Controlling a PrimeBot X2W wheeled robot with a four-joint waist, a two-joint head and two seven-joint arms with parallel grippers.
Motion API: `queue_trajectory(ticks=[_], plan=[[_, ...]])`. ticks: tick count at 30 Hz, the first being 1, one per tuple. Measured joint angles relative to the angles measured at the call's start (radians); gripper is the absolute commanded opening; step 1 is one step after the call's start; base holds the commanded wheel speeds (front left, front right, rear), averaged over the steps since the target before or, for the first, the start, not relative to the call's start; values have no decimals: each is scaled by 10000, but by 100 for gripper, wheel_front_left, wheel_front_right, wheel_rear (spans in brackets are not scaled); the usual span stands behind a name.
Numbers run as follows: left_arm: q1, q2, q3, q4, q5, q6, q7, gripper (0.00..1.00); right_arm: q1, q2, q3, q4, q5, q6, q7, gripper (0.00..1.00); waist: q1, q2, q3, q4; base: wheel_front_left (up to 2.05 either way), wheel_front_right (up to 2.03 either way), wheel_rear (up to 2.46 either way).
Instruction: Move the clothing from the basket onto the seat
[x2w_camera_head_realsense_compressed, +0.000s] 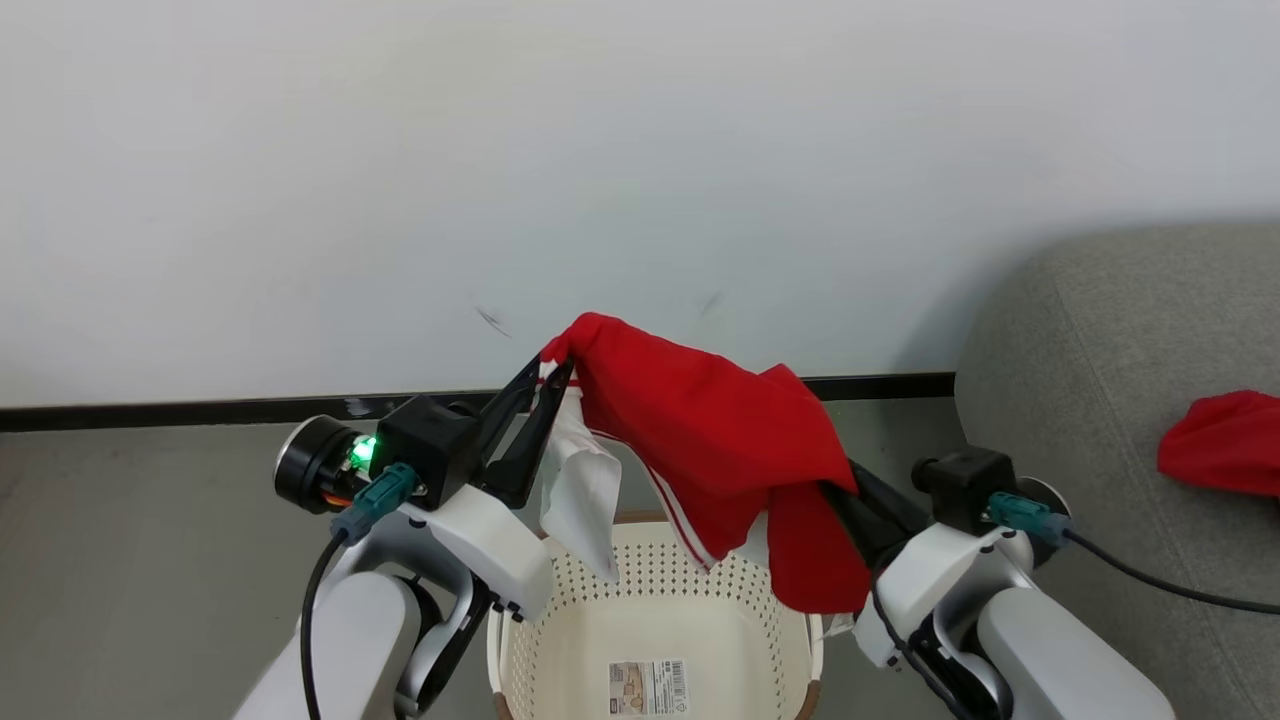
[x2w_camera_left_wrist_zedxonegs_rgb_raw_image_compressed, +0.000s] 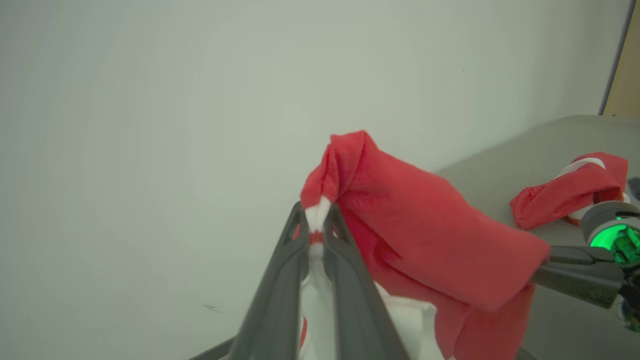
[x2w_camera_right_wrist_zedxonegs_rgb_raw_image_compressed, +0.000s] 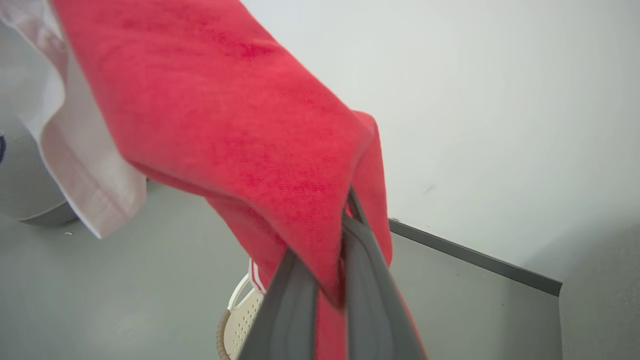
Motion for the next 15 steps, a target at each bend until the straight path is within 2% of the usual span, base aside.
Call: queue_trajectory(ticks=[3,4,5,7,8,9,15], plan=[[192,-19,29,188,-94,13,-134,0,193,-171,-437,-320,29,0,0,0,0,0,15,-145,0,0,0],[253,-27,38,242,-105,15,-176,23,243,-209,-587,-428,100,0,0,0,-1,0,20,-195,0,0,0],[314,-35,44,307,-128,36,-188,35,295,-253,-748,-566,165,0,0,0,0,0,26,-245,0,0,0],[392,-44,40,443,-165,59,-288,53,404,-324,-1078,-815,265,-2,0,0,0,0,36,-348,0,0,0],[435,-52,40,497,-182,61,-349,90,453,-349,-1239,-930,295,0,0,0,0,0,42,-402,0,0,0],[482,-79,38,541,-188,61,-360,100,490,-368,-1390,-1024,337,0,0,0,0,0,48,-455,0,0,0],[587,-267,-13,750,-385,82,-671,100,619,-575,-2128,-1544,353,-2,2,0,0,0,91,-777,0,0,0]])
